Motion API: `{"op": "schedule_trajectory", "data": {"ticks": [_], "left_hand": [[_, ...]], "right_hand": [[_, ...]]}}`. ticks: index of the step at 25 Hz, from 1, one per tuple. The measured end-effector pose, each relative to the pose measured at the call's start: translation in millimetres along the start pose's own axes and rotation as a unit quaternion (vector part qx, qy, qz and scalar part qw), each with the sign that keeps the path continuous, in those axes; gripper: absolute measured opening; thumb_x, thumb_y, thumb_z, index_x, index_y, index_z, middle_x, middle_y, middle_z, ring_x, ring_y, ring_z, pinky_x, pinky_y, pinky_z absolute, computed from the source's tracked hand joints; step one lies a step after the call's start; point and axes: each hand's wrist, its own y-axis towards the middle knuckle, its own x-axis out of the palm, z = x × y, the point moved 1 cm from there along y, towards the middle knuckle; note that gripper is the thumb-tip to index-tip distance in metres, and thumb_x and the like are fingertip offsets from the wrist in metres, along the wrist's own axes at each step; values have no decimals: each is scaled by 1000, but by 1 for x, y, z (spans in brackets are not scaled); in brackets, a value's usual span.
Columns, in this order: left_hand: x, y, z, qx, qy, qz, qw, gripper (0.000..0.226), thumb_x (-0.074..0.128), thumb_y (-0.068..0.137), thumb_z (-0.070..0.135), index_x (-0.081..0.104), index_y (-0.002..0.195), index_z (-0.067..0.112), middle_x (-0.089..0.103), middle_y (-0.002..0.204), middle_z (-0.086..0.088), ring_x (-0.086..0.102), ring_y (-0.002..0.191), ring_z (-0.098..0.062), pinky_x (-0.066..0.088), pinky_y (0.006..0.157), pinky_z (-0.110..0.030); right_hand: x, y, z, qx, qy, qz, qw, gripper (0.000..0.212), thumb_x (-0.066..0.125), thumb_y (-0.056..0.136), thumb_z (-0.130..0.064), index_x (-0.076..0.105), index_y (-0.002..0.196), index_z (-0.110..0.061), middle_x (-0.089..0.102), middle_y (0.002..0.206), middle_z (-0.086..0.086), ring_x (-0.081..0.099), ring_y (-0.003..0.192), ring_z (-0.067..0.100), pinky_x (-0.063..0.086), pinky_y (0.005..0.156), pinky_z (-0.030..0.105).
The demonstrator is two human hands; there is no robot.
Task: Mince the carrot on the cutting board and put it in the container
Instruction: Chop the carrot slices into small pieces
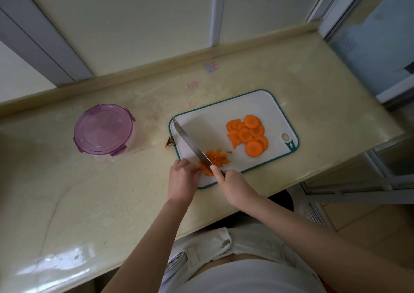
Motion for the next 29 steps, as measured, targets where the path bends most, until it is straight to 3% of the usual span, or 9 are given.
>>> {"op": "schedule_trajectory", "data": {"ticks": [8, 14, 22, 29], "left_hand": [[2, 4, -1, 8, 17, 0, 1000, 11, 78, 65, 6, 75, 69, 16, 57, 63, -4, 51, 60, -27, 41, 60, -31], [6, -1, -1, -5, -2, 11, 1000, 12, 79, 65, 3, 70, 70, 8, 55, 67, -8, 50, 65, -30, 47, 60, -37], [9, -4, -2, -10, -7, 21, 1000, 9, 78, 69, 5, 70, 72, 4, 56, 71, -8, 48, 69, -28, 43, 64, -35], [10, -4, -2, -1, 1, 32, 999, 9, 78, 70, 5, 69, 71, 5, 56, 69, -6, 47, 68, -26, 42, 63, -34]], "right_hand": [[12, 2, 5, -23, -31, 19, 999, 58, 33, 98, -50, 36, 52, -15, 41, 51, 0, 38, 47, 13, 30, 49, 27], [-4, 13, 2, -1, 58, 6, 998, 62, 27, 100, -50, 37, 51, -12, 41, 48, 1, 42, 47, 15, 34, 59, 30], [-17, 9, -15, -34, 65, 25, 997, 59, 28, 100, -50, 41, 52, -17, 44, 53, -3, 44, 53, 12, 32, 54, 27], [-12, -8, 4, -18, 52, -11, 998, 61, 26, 99, -51, 42, 61, -6, 40, 50, 1, 40, 48, 14, 36, 59, 30]]}}
